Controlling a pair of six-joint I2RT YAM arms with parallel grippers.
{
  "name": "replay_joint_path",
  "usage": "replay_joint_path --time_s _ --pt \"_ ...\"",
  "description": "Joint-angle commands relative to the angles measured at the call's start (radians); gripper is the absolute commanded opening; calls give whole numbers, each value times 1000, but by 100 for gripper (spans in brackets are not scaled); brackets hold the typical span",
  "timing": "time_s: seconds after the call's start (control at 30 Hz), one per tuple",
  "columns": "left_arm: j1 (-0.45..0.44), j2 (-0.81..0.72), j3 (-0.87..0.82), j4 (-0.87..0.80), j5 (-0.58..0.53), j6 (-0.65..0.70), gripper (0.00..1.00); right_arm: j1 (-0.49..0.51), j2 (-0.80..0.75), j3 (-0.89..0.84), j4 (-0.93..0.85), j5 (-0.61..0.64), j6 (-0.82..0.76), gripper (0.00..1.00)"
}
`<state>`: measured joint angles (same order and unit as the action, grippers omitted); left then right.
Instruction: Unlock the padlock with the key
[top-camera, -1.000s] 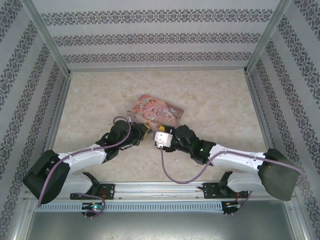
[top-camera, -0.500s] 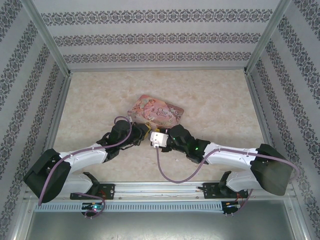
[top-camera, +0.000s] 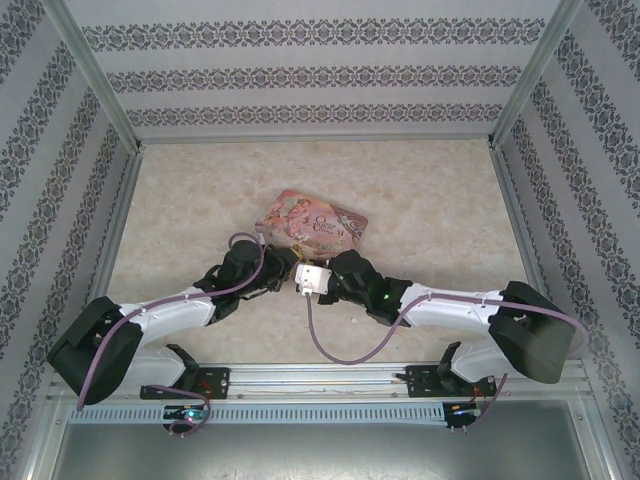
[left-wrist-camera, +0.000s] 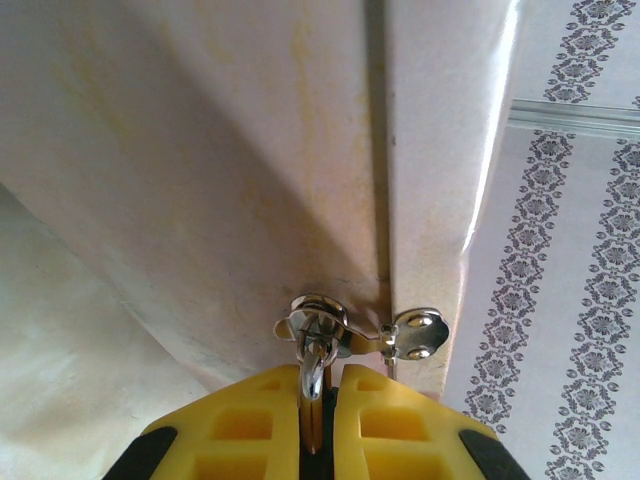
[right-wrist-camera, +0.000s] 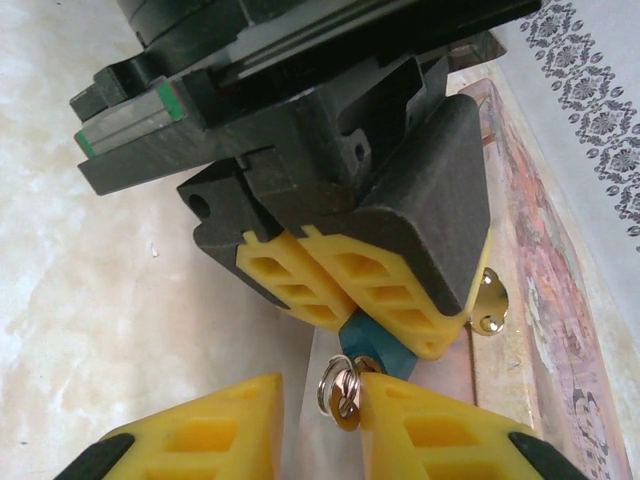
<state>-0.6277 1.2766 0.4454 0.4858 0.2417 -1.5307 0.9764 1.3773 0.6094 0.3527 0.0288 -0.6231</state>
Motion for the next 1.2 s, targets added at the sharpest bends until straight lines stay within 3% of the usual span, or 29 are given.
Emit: replay_joint_path --time_s 0.0,0.73,1.17 --pt "-16 -3 6 91 -5 -19 9 15 21 29 23 26 26 24" --pt "-20 5 -13 127 -2 -27 9 17 41 -9 154 98 200 0" --pt "-24 12 -28 139 -10 -29 9 17 80 -49 292 62 476 0"
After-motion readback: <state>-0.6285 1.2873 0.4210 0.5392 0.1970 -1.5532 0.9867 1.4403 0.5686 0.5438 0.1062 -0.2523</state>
